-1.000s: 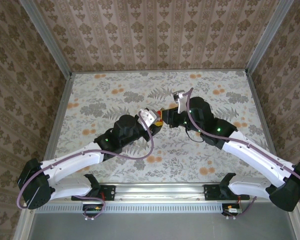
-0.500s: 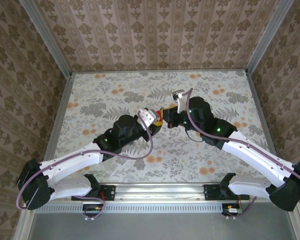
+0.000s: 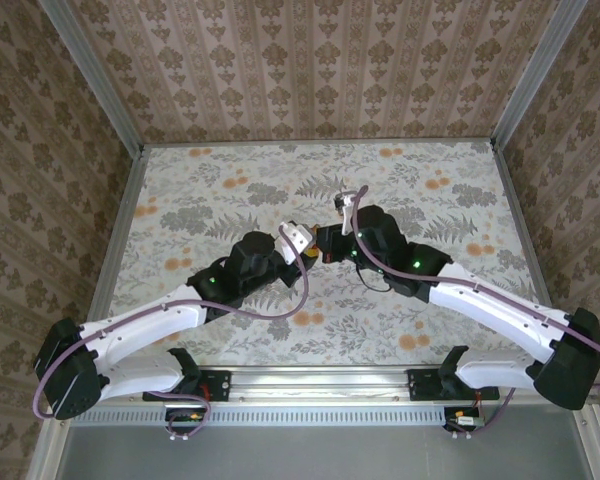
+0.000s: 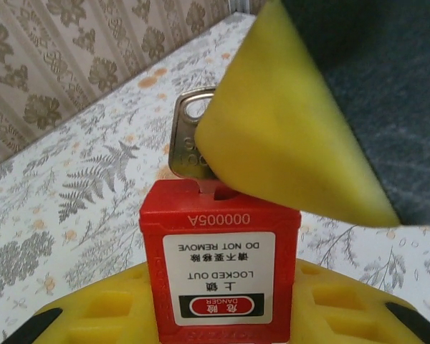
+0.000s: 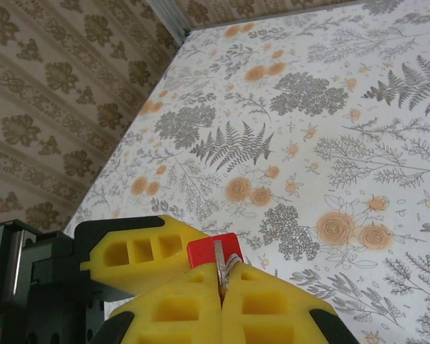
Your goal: Unlock with the key
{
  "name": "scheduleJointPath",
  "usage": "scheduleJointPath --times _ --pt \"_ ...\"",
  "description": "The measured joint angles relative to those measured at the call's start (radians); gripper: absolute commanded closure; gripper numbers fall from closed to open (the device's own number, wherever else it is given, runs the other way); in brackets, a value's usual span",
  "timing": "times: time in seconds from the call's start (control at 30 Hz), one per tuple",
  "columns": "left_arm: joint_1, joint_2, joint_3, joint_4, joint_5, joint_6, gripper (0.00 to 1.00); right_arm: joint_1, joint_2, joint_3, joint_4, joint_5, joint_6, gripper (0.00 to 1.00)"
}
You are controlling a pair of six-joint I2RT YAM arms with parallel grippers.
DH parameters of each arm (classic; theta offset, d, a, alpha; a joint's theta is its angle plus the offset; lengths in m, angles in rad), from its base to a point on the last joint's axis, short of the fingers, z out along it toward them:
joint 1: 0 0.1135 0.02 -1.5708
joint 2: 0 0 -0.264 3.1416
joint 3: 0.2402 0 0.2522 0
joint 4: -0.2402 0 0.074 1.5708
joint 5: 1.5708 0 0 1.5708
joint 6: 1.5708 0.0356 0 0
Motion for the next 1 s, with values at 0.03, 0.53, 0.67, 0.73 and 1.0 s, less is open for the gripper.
scheduleJointPath --times 0.03,0.53,0.67,0.73,1.0 --pt "0.000 0.002 0.000 -0.008 -0.005 0.002 0.74 0.004 0.003 -0.007 0.011 0.010 0.013 1.00" --pt "-0.037 0.014 0.003 -0.018 -0.089 0.094 0.74 0.005 0.006 -0.001 -0.028 0.020 0.134 1.00" --pt "-0.056 0.045 0.015 -0.049 -0.175 0.171 0.74 -0.003 0.027 -0.027 -0.006 0.019 0.226 1.00" --pt "-0.063 0.056 0.021 -0.053 -0.210 0.188 0.75 -0.009 0.021 -0.057 0.029 0.013 0.263 1.00" --pt "-0.098 0.083 0.024 -0.006 -0.374 0.239 0.77 -0.037 0.019 -0.155 0.223 -0.035 0.341 1.00"
